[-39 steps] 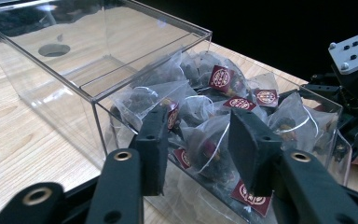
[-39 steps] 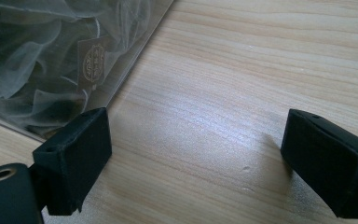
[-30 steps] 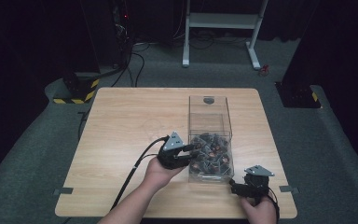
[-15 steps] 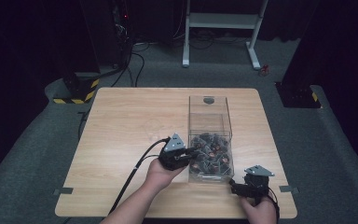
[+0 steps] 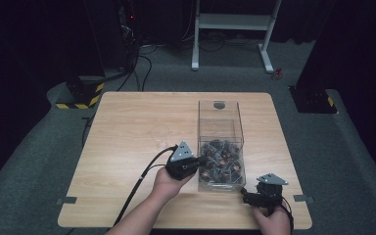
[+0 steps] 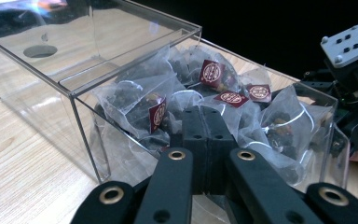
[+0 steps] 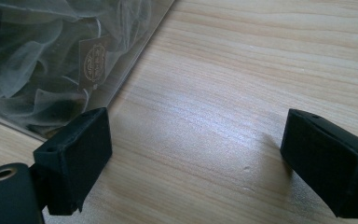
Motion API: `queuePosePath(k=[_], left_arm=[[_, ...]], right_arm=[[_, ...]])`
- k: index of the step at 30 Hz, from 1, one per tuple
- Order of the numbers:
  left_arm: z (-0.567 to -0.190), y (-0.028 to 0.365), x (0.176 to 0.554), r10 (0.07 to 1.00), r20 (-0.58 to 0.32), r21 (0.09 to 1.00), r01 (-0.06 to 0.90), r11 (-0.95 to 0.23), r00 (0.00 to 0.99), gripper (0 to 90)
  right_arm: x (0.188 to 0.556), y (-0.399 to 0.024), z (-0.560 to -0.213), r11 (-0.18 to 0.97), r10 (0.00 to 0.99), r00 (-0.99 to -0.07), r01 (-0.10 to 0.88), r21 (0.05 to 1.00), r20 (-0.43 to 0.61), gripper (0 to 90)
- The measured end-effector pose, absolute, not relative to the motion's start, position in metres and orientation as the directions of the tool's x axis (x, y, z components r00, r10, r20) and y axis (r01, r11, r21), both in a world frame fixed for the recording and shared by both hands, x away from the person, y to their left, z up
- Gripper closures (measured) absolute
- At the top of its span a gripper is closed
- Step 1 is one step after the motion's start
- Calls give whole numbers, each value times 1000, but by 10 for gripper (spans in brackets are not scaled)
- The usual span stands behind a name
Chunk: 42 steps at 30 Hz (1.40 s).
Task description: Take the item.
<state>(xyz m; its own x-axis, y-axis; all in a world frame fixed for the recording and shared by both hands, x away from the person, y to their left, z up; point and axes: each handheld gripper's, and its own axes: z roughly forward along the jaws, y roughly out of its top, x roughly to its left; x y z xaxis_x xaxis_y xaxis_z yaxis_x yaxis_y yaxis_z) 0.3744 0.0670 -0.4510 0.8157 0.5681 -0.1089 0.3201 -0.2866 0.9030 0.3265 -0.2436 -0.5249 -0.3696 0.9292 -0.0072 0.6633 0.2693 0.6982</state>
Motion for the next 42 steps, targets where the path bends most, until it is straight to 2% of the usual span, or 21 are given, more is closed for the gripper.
queuePosePath(k=[26,42], left_arm=[[-433,84,369,603,-121,946,276,-172,788,898],[-423,105,360,626,-95,950,257,-174,774,898]], right_arm=[[326,-243,-525,270,929,-370,662,699,-8,91],[326,-243,-525,270,929,-370,662,699,-8,92]])
